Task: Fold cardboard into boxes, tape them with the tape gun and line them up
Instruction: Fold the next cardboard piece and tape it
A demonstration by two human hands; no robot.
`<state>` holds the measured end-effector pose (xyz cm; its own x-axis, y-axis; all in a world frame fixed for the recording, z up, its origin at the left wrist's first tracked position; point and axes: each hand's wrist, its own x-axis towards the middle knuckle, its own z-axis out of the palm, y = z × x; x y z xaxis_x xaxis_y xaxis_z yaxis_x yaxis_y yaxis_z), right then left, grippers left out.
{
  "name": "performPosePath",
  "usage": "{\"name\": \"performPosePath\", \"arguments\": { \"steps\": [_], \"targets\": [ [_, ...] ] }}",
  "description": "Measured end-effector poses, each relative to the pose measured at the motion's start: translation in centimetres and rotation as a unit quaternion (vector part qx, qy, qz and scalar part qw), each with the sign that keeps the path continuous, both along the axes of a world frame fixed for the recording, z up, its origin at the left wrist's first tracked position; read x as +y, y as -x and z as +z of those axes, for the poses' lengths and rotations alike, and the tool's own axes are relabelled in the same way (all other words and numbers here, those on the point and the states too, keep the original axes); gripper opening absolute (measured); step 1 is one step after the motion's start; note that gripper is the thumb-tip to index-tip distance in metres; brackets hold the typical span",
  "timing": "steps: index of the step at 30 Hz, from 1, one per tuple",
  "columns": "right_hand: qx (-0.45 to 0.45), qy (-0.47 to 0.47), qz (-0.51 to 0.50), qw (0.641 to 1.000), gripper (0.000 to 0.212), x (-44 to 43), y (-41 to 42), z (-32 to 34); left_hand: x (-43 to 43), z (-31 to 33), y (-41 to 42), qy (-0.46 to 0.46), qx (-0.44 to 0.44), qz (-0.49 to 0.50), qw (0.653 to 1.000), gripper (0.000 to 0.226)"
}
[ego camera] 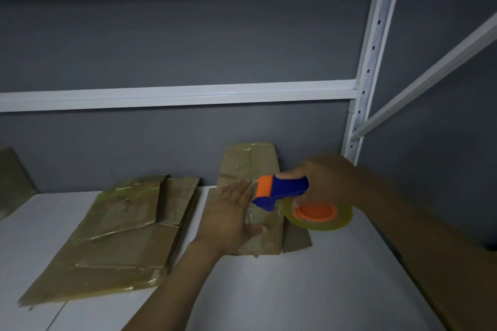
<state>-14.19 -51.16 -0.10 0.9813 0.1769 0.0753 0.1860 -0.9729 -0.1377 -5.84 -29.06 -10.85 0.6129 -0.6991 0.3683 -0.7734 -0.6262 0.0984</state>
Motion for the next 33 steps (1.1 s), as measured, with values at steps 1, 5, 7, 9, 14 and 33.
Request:
{"name": "performPosePath", "arguments": {
  "steps": [1,5,7,9,14,33],
  "targets": [
    [0.009,-0.005,0.0,1.0,0.066,-0.2,0.0,-0.1,0.1,-0.2,-0.2,0.015,-0.002,-0.011,1.0,0.1],
    [0.065,-0.069,-0.021,0.995,0.074,-2.1,0.7,0.0,1.1,-0.6,-1.1,0.033,-0.02,-0.016,0.999,0.092],
    [0.077,-0.1,-0.04,0.991,0.075,-3.6,1.4,-0.2,1.4,-0.5,-1.4,0.032,-0.022,-0.002,0.999,0.089],
    [0.08,-0.086,-0.051,0.992,0.076,-4.5,2.0,-0.7,1.6,-0.2,-1.4,0.021,-0.029,-0.002,0.999,0.088],
    [0.049,-0.115,-0.051,0.991,0.075,-4.8,1.9,-3.1,1.2,0.0,-1.6,0.024,-0.053,0.003,0.998,0.084],
    [0.006,-0.072,-0.041,0.997,0.081,-7.0,3.3,-8.0,-0.6,-0.5,-2.1,-0.014,-0.043,0.003,0.999,0.088]
  ]
}}
